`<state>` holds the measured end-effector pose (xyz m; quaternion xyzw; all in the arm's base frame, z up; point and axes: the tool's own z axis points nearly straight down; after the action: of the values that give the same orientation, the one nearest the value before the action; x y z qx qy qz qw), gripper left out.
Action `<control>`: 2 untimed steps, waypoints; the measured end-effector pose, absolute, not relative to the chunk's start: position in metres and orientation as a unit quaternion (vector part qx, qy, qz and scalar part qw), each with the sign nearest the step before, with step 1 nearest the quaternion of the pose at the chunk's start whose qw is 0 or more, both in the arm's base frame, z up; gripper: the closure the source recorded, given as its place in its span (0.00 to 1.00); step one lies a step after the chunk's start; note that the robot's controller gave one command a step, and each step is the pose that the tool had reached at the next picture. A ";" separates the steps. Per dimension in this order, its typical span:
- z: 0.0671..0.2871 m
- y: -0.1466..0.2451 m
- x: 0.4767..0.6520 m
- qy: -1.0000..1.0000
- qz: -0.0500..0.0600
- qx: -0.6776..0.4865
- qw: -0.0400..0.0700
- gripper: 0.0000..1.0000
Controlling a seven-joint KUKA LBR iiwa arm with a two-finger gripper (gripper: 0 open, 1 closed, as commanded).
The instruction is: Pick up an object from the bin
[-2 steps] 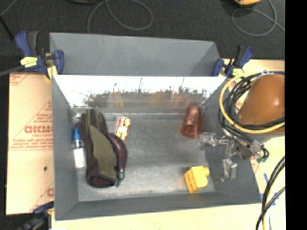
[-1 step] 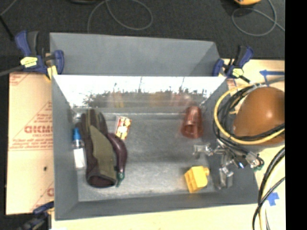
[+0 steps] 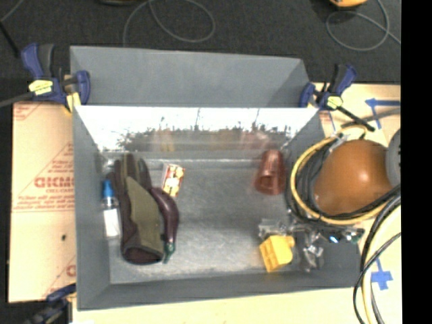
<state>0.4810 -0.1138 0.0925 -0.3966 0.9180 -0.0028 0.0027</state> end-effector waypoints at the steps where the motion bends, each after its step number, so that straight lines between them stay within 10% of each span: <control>1: 0.075 -0.106 0.479 0.900 -0.006 -0.436 0.008 1.00; 2: 0.075 -0.106 0.479 0.900 -0.006 -0.436 0.008 1.00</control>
Offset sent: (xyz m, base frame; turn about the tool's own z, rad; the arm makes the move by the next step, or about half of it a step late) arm 0.0000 0.0000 0.0000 0.0000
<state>0.4786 -0.1058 0.0748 -0.4363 0.8997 -0.0062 0.0079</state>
